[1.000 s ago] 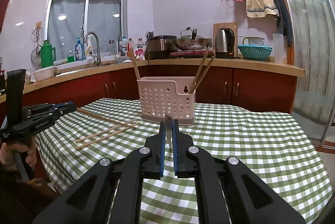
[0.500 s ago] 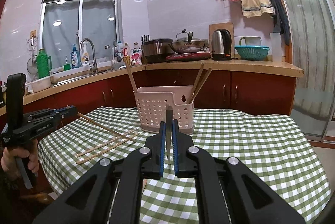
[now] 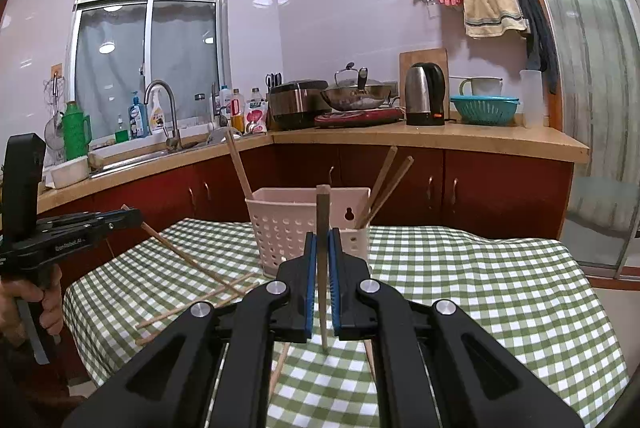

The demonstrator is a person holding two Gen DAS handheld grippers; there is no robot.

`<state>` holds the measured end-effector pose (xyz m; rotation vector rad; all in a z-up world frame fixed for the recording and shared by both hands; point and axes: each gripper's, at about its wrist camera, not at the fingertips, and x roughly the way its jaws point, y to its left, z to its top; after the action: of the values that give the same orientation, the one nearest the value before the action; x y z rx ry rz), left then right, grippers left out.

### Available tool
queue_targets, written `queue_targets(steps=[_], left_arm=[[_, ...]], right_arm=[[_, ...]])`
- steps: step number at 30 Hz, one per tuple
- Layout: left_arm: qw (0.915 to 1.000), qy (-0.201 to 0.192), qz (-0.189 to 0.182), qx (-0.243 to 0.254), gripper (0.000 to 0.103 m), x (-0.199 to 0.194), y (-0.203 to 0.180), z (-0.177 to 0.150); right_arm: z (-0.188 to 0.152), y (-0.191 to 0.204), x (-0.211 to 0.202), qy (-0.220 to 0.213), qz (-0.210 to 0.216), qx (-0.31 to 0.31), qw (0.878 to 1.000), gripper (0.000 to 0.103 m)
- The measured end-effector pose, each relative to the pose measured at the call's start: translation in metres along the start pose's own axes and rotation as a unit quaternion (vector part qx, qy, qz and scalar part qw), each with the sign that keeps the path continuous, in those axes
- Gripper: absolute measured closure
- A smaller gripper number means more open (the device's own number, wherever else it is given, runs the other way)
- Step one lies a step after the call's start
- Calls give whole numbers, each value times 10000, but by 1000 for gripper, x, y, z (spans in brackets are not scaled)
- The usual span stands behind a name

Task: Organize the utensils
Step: 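Lift both held chopsticks and lower them upright into the beige holder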

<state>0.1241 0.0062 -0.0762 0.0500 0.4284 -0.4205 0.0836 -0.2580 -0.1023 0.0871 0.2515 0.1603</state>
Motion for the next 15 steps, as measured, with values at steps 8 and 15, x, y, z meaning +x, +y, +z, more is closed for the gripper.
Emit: queue_targets(steps=[8, 15], left_arm=[[9998, -159, -116, -27, 96, -7, 3, 22], [9983, -489, -322, -59, 96, -12, 4, 57]], right_arm=[[18, -2, 5, -113, 77, 97, 9999, 96], [51, 0, 3, -508, 168, 47, 9986, 96]])
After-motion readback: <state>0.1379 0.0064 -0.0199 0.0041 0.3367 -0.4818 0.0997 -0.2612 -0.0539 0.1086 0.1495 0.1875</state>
